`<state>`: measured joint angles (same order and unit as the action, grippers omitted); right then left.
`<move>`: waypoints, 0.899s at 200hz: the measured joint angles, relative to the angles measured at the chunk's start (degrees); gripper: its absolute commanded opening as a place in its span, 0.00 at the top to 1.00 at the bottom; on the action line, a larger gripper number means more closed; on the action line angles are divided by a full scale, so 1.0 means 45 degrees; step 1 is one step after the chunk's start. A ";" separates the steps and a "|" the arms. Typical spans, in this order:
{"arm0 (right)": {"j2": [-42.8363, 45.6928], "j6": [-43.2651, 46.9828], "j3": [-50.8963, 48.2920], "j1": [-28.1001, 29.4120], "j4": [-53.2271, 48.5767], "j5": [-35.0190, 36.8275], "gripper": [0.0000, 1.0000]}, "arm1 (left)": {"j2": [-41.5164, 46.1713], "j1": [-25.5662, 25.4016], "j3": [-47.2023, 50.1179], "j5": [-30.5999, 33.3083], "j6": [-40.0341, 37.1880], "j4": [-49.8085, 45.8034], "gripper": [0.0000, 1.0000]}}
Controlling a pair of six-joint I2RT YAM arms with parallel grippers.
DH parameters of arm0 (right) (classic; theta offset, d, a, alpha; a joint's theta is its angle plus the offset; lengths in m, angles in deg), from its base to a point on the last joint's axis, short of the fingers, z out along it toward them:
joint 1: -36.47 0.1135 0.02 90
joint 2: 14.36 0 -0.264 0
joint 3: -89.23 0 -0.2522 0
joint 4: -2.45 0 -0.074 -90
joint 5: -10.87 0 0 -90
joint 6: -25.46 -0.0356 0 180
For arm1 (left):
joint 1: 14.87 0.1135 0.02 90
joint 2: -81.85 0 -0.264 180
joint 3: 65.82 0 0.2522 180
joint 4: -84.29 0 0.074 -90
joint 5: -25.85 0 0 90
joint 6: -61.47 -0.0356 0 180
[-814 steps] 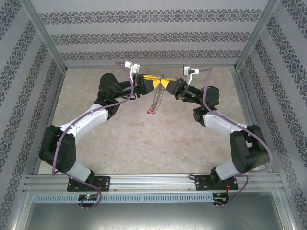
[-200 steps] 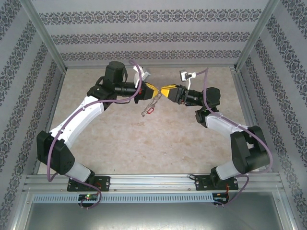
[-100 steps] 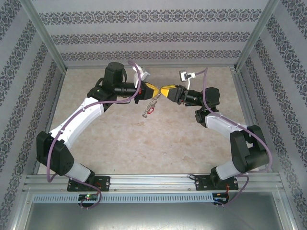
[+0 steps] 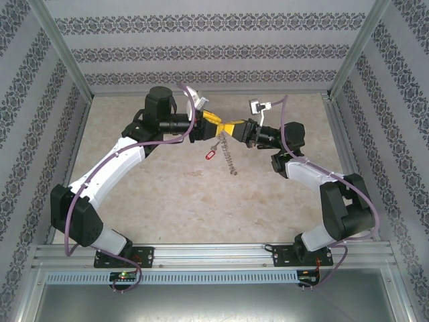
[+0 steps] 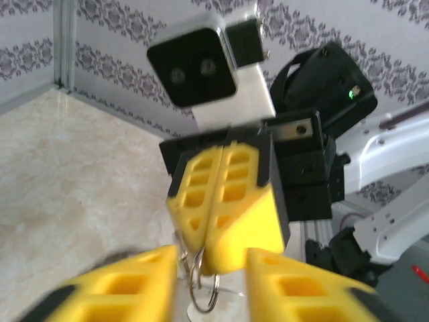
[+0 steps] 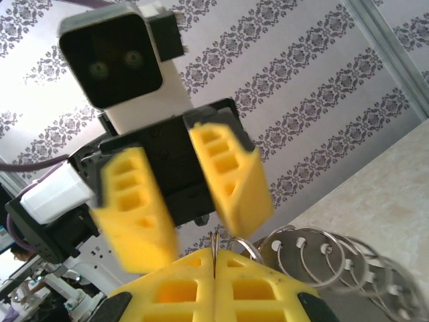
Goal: Put the keys on the keyring
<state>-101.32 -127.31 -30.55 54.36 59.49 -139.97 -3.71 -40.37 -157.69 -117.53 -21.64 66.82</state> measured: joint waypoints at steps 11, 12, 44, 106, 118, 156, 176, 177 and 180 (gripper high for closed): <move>-0.0010 0.0019 0.0005 -0.0005 0.0005 0.0097 1.00 | 0.0160 0.0010 0.0248 0.0321 0.0364 0.0481 0.52; -0.0010 0.0024 0.0010 -0.0005 0.0010 0.0102 1.00 | 0.0185 0.0024 0.0287 0.0355 0.0418 0.0549 0.52; -0.0185 0.0024 0.0306 -0.0005 0.0209 0.0374 1.00 | 0.0724 0.0301 0.1107 0.1025 0.1807 0.2225 0.51; -0.0379 -0.0083 0.0996 0.0000 0.0767 0.1311 1.00 | 0.1005 0.0529 0.2603 0.1302 0.4755 0.5654 0.63; -0.0384 -0.0112 0.1132 0.0000 0.0806 0.1428 1.00 | 0.1005 0.0529 0.2919 0.1297 0.5275 0.6300 0.66; -0.0389 -0.0262 0.1399 0.0160 0.0971 0.1666 1.00 | 0.0991 0.0529 0.3623 0.1146 0.6664 0.8310 0.69; -0.0389 -0.0321 0.1404 0.0253 0.0996 0.1671 1.00 | 0.0933 0.0529 0.3711 0.1054 0.7213 0.9374 0.72; -0.0389 -0.0325 0.1404 0.0253 0.0991 0.1671 1.00 | 0.0923 0.0529 0.3711 0.1054 0.7242 0.9437 0.72; -0.0389 -0.0345 0.1404 0.0253 0.0991 0.1671 1.00 | 0.0908 0.0529 0.3711 0.1044 0.7329 0.9578 0.72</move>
<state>-103.07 -128.86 -24.23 55.50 63.95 -132.45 0.37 -37.99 -140.99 -112.83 11.34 109.92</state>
